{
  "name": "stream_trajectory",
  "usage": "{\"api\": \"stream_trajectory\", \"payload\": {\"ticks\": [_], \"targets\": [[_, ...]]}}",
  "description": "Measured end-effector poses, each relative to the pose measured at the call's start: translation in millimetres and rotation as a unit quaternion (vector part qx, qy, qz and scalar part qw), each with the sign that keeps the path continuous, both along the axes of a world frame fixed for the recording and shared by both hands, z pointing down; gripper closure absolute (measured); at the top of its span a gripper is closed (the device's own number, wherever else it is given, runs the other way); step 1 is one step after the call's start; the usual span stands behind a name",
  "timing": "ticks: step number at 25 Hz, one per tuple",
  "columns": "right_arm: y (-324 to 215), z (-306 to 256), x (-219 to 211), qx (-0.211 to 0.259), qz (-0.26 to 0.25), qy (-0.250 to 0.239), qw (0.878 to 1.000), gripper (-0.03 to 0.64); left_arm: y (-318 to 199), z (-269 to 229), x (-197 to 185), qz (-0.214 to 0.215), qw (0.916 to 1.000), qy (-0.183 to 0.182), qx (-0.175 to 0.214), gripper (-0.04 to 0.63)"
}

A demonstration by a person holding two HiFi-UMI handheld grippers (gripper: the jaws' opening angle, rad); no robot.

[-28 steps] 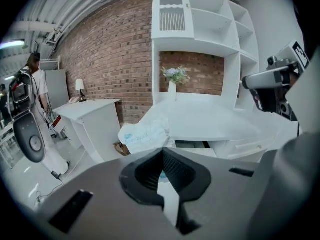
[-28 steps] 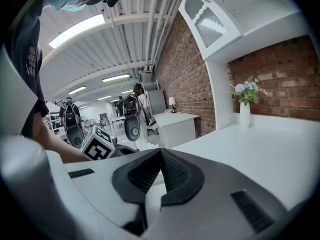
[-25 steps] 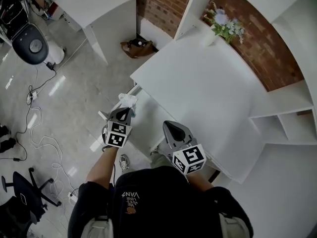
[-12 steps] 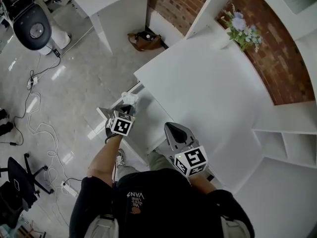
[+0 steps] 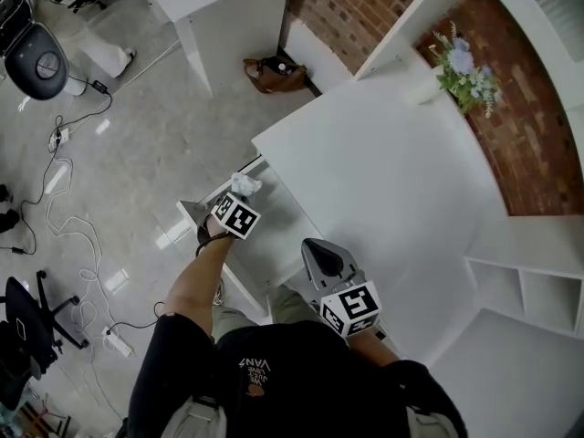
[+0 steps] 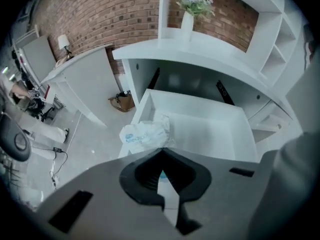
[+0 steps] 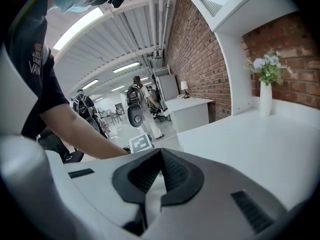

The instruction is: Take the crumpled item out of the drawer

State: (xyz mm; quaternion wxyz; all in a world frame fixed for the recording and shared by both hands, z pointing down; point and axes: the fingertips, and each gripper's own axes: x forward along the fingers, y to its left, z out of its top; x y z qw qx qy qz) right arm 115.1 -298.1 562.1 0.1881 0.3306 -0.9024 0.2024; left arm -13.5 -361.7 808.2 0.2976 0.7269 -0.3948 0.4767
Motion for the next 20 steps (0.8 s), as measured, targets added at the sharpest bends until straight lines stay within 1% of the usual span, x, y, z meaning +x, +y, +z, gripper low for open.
{"api": "stream_trajectory", "payload": {"ticks": [3,7,11,13,14,18,20], "targets": [[-1.7,3.9,1.9,-0.006,0.003,0.003,1.0,0.615,-0.6,12.4,-1.6,0.029,0.9991,-0.024,-0.02,0.589],[-4.1,10.7,5.4,-0.015,0.007,0.006,1.0,0.615,-2.3,26.9,-0.9,0.065,0.9958,-0.053,-0.036,0.589],[-6.4,14.9,7.4,-0.02,0.014,0.009,1.0,0.617,1.8,41.2,-2.7,0.091,0.9912,-0.075,-0.06,0.588],[-7.3,16.1,7.8,-0.022,0.017,0.009,1.0,0.616,1.0,46.0,-3.9,0.094,0.9901,-0.08,-0.066,0.583],[-7.4,16.6,7.8,-0.022,0.018,0.009,1.0,0.617,0.2,47.6,-4.2,0.092,0.9902,-0.08,-0.068,0.573],[-6.8,18.6,8.2,-0.026,0.023,0.01,0.999,0.617,-2.8,49.2,-4.7,0.089,0.9907,-0.078,-0.068,0.492],[-6.1,18.7,7.8,-0.027,0.026,0.01,0.999,0.616,-1.9,48.4,-4.9,0.089,0.991,-0.076,-0.065,0.467]]}}
